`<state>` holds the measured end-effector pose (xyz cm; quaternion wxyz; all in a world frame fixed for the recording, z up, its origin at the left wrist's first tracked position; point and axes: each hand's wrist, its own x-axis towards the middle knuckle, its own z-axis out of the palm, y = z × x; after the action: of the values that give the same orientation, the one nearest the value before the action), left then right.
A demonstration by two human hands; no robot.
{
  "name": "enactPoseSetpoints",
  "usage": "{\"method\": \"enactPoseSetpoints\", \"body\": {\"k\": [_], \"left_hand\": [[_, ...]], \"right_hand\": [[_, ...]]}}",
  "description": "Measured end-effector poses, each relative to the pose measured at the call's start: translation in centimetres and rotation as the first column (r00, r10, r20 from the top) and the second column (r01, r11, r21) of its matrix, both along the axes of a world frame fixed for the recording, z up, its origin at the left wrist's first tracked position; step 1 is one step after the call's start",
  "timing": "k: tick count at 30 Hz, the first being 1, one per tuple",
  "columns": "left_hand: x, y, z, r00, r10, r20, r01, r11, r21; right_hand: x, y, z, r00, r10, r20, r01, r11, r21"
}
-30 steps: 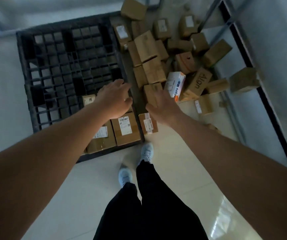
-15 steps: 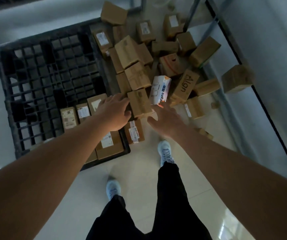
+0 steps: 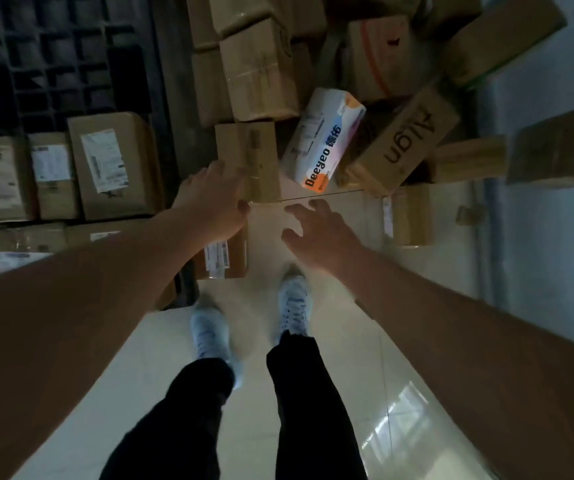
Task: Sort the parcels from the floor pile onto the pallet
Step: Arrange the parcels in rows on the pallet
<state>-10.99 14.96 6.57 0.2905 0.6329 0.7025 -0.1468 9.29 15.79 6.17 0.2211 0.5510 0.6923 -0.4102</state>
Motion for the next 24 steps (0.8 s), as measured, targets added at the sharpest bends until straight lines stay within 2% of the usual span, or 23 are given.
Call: {"method": "enactPoseSetpoints", "body": {"k": [5,9,12,14,17,21,24], "left_hand": [[-2.0,1.0,-10.6,1.0,0.008,-0.028,-0.008,1.0,-0.014],[-2.5,1.1,-16.6,0.996,0.073,-0.042,-0.074,0.997,-0.008],[-3.0,1.4,-21.3,0.986,0.166,-0.016,-0.166,0.985,-0.036],[-3.3,1.7,-23.9,0.973,0.226,0.047,-0.223,0.973,-0.056],[-3.4,2.0,-26.3,0.923,0.329,0.197,-0.317,0.944,-0.091],[-3.1,1.9,-27.4,0.913,0.312,0.262,-0.34,0.938,0.068],[-2.7,1.9,-26.3,0.84,0.425,0.338,-0.476,0.876,0.082]], "right_hand": [[-1.7,2.4,-10.1,1.0,0.017,-0.023,-0.018,1.0,-0.021],[-3.0,3.5,-15.4,0.997,-0.003,-0.071,-0.001,0.998,-0.056],[-3.9,4.9,-19.4,0.986,-0.096,-0.134,0.085,0.993,-0.083],[-4.2,5.5,-21.6,0.959,-0.221,-0.18,0.197,0.97,-0.143],[-5.1,5.4,-23.8,0.873,-0.43,-0.232,0.365,0.89,-0.274],[-6.0,4.0,-24.8,0.688,-0.666,-0.288,0.592,0.745,-0.307],[-5.8,2.8,-23.9,0.536,-0.779,-0.326,0.704,0.626,-0.336]]}}
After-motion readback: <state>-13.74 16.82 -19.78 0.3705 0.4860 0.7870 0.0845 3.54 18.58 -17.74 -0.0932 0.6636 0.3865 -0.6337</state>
